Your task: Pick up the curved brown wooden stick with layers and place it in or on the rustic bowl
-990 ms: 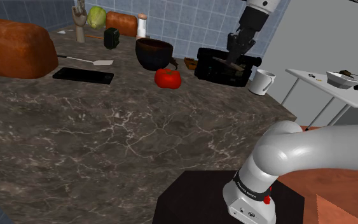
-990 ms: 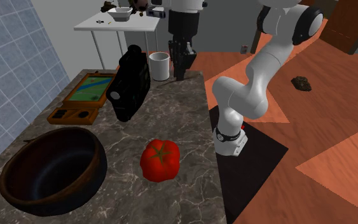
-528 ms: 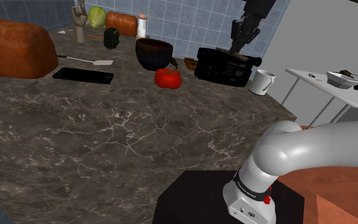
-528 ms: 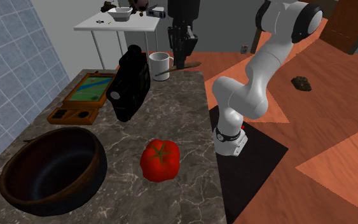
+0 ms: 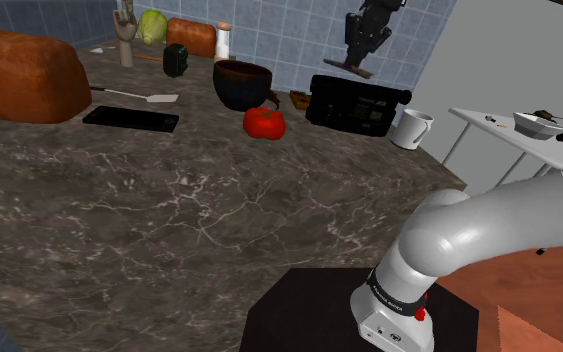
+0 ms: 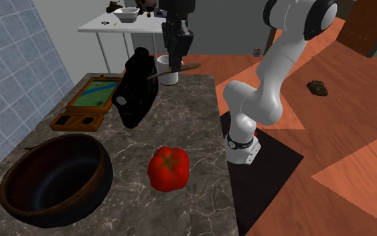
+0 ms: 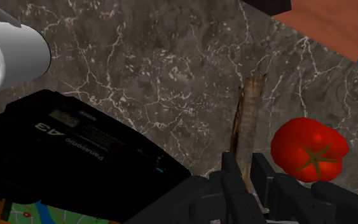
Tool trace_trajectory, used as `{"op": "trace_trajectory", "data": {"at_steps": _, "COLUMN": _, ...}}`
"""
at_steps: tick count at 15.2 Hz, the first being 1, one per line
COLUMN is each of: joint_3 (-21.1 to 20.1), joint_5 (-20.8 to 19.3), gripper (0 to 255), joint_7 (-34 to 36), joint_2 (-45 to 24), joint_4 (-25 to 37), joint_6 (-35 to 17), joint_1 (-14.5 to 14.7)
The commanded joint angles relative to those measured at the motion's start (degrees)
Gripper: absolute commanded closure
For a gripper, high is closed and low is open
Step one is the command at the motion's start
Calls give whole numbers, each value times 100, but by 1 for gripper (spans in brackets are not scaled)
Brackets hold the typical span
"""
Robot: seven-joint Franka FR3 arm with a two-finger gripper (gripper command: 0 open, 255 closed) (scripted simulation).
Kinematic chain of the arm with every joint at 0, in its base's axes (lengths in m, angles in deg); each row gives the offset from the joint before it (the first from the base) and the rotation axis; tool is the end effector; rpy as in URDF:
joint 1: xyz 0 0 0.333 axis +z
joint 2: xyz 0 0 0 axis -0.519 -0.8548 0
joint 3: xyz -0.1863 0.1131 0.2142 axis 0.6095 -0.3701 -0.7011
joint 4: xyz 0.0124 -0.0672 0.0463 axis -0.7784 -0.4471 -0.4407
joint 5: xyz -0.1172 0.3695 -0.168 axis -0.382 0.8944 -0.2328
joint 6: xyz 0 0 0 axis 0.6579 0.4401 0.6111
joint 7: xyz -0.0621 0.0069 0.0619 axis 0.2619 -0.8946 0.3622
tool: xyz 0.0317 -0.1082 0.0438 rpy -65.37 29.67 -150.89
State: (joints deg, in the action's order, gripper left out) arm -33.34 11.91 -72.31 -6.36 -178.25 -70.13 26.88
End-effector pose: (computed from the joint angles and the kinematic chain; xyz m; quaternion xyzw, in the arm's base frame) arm 0.3396 -0.0693 0.7143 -0.9864 0.1488 -0.0645 0.0262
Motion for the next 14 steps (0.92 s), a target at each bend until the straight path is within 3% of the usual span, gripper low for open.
{"op": "trace_trajectory", "data": {"at_steps": 1, "joint_3": -34, "joint_5": 44, "gripper": 255, "joint_7": 53, "joint_2": -429, "joint_4": 260, "joint_6": -171, "joint_1": 34}}
{"op": "trace_trajectory", "data": {"at_steps": 8, "joint_3": -129, "joint_5": 160, "gripper": 255, "joint_7": 210, "joint_2": -1887, "joint_4": 1406, "joint_6": -485, "joint_1": 129}}
{"op": "trace_trajectory", "data": {"at_steps": 14, "joint_3": -189, "joint_5": 235, "gripper": 255, "joint_7": 328, "joint_2": -3265, "joint_4": 2806, "joint_6": -465, "joint_1": 190}}
